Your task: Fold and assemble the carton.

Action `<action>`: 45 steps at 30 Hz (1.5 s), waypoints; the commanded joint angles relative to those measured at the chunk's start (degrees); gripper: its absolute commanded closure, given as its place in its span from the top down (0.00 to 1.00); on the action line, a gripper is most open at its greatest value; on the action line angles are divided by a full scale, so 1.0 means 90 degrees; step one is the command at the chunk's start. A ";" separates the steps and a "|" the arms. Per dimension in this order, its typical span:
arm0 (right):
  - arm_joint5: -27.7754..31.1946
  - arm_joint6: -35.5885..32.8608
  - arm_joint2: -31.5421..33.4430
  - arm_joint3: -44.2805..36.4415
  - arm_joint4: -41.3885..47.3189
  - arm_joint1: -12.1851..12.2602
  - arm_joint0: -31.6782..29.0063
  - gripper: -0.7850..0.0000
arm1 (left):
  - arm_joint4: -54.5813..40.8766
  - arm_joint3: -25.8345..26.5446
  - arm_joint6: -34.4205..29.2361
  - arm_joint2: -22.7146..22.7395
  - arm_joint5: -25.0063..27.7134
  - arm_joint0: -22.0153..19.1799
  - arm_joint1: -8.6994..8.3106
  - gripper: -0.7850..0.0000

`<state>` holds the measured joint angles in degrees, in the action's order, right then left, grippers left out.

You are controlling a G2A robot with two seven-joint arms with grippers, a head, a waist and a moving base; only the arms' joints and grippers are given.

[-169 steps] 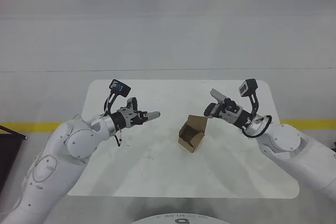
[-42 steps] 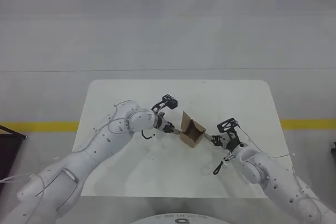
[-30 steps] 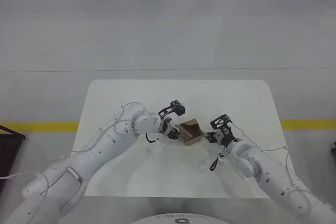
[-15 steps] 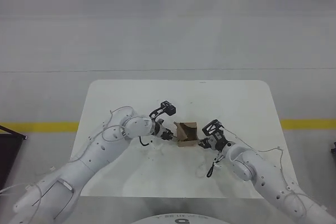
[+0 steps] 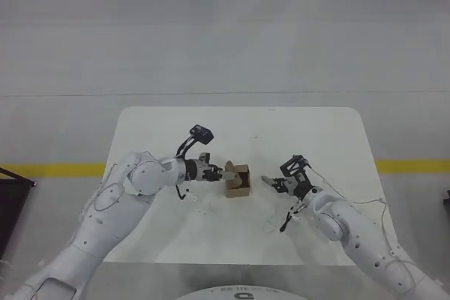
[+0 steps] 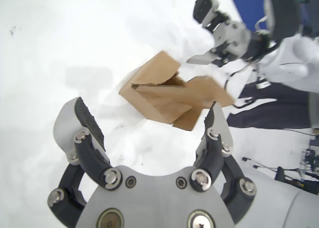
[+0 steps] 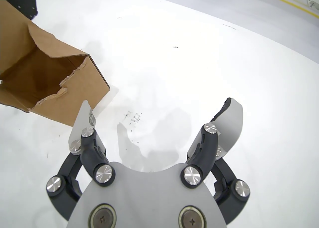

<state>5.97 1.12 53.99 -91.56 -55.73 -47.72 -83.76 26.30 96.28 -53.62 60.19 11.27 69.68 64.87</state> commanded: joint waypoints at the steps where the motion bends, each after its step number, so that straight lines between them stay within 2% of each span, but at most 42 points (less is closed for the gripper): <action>1: 0.0010 0.0017 0.0043 -0.0010 -0.0060 -0.0004 -0.0042 1.00 | -0.0303 0.0231 0.0060 0.0136 -0.0051 0.0157 -0.0020 1.00; 5: 0.0060 0.0049 0.0107 -0.0071 -0.0142 -0.0024 -0.0125 1.00 | -0.0860 0.0641 0.0095 0.0280 -0.0262 0.0350 -0.0037 1.00; 17: 0.0248 0.0165 0.0279 -0.0162 -0.0216 -0.0105 -0.0277 1.00 | -0.0860 0.0641 0.0095 0.0280 -0.0262 0.0350 -0.0037 1.00; 23: 0.0302 0.0187 0.0353 -0.0178 -0.0272 -0.0147 -0.0340 1.00 | -0.1166 0.0571 0.0712 0.0499 -0.0291 0.0742 -0.0063 1.00; 28: 0.0346 0.0172 0.0401 -0.0148 -0.0327 -0.0181 -0.0389 1.00 | -0.1152 0.0650 0.0632 0.0701 -0.0328 0.1106 -0.0137 1.00; 32: 0.0389 0.0136 0.0411 -0.0136 -0.0355 -0.0220 -0.0380 1.00 | -0.1190 0.0592 0.0591 0.0590 -0.0336 0.1116 -0.0134 1.00; 33: 0.0391 0.0131 0.0412 -0.0137 -0.0366 -0.0230 -0.0376 1.00 | -0.1177 0.0572 0.0569 0.0529 -0.0359 0.1073 -0.0127 0.94; 35: 0.0404 0.0110 0.0416 -0.0151 -0.0386 -0.0249 -0.0370 1.00 | -0.1180 0.0503 0.0563 0.0407 -0.0420 0.0964 -0.0106 0.67; 36: 0.0408 0.0100 0.0422 -0.0155 -0.0397 -0.0258 -0.0367 1.00 | -0.1212 0.0472 0.0541 0.0348 -0.0468 0.0901 -0.0094 0.63; 38: 0.0432 0.0086 0.0439 -0.0179 -0.0404 -0.0275 -0.0360 1.00 | -0.1200 0.0436 0.0503 0.0242 -0.0528 0.0773 -0.0075 0.49; 41: 0.0456 0.0055 0.0478 -0.0225 -0.0445 -0.0293 -0.0358 1.00 | -0.1189 0.0389 0.0460 0.0124 -0.0597 0.0640 -0.0055 0.40; 42: 0.0458 0.0050 0.0494 -0.0247 -0.0454 -0.0299 -0.0367 1.00 | -0.1196 0.0377 0.0431 0.0101 -0.0631 0.0608 -0.0052 0.40; 44: 0.0473 0.0029 0.0526 -0.0283 -0.0495 -0.0308 -0.0379 1.00 | -0.1200 0.0360 0.0343 0.0054 -0.0690 0.0561 -0.0049 0.29; 45: 0.0483 0.0022 0.0541 -0.0302 -0.0509 -0.0313 -0.0383 1.00 | -0.1195 0.0346 0.0313 0.0041 -0.0739 0.0540 -0.0049 0.28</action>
<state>10.26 1.37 58.75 -94.17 -60.21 -50.51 -87.18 15.51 99.51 -50.51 60.68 4.99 74.68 64.43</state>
